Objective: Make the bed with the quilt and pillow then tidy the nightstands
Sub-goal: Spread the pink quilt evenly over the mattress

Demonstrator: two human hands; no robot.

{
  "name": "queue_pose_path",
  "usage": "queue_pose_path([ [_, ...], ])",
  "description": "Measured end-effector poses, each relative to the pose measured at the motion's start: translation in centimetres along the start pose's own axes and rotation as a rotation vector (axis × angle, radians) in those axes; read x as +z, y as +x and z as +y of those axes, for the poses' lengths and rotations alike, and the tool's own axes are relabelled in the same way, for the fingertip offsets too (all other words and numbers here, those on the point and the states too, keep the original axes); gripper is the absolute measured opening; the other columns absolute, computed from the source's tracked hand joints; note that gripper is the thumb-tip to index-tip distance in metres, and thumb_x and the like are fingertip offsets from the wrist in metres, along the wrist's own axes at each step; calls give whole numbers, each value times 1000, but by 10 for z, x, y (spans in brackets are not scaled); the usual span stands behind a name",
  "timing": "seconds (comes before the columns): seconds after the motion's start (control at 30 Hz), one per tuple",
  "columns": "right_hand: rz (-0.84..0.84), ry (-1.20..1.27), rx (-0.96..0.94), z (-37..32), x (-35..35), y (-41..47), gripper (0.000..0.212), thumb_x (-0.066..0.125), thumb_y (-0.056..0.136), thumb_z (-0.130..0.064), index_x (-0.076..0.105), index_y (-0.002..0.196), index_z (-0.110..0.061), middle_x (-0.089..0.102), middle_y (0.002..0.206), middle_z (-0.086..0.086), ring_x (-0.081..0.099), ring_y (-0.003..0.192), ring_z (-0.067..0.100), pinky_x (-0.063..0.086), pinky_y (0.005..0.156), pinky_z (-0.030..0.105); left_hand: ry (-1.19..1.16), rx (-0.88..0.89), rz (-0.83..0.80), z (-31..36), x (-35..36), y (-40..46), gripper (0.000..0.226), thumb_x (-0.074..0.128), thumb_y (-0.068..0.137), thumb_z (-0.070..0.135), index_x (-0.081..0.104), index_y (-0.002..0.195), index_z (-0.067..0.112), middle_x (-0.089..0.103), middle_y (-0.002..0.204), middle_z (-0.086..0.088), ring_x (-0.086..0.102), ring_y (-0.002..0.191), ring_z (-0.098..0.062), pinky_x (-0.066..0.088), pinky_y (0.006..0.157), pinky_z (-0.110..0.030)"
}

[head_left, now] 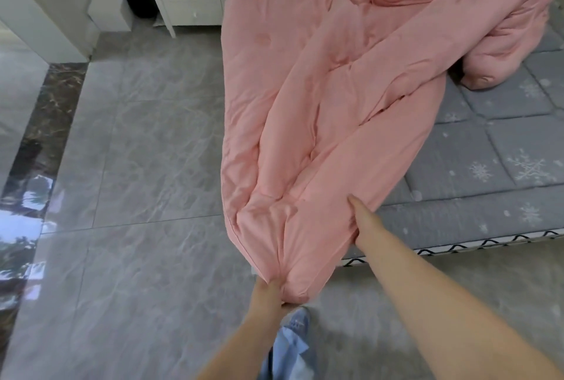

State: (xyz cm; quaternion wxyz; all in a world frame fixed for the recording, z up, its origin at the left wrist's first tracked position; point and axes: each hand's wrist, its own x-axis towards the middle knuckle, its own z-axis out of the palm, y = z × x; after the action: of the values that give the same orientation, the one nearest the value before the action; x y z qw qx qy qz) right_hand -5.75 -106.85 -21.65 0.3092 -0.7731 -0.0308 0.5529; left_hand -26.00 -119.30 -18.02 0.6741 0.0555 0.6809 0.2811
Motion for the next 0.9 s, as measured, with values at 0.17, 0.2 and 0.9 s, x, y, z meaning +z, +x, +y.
queue_pose_path([
  [0.17,189,-203,-81,68,-12,36,55,48,88,-45,58,124,-5,63,122,19,62,105,36,51,93,46,58,-73,16,-8,-24,34,19,51,90,4,56,107,5,61,95,-14,60,77,-28,53,53,-32],
  [0.2,226,-247,-33,99,-20,31,56,46,89,-48,59,122,-5,62,122,21,61,107,39,52,91,49,110,-107,27,-16,-30,41,26,56,81,9,59,106,2,60,88,-14,58,73,-28,50,57,-33],
  [0.9,5,7,-62,95,-14,-130,26,52,92,3,67,96,-18,68,82,3,58,73,17,42,62,26,314,-38,-98,62,-35,-9,13,54,94,14,61,104,10,67,81,-4,60,70,-18,43,63,-26],
])
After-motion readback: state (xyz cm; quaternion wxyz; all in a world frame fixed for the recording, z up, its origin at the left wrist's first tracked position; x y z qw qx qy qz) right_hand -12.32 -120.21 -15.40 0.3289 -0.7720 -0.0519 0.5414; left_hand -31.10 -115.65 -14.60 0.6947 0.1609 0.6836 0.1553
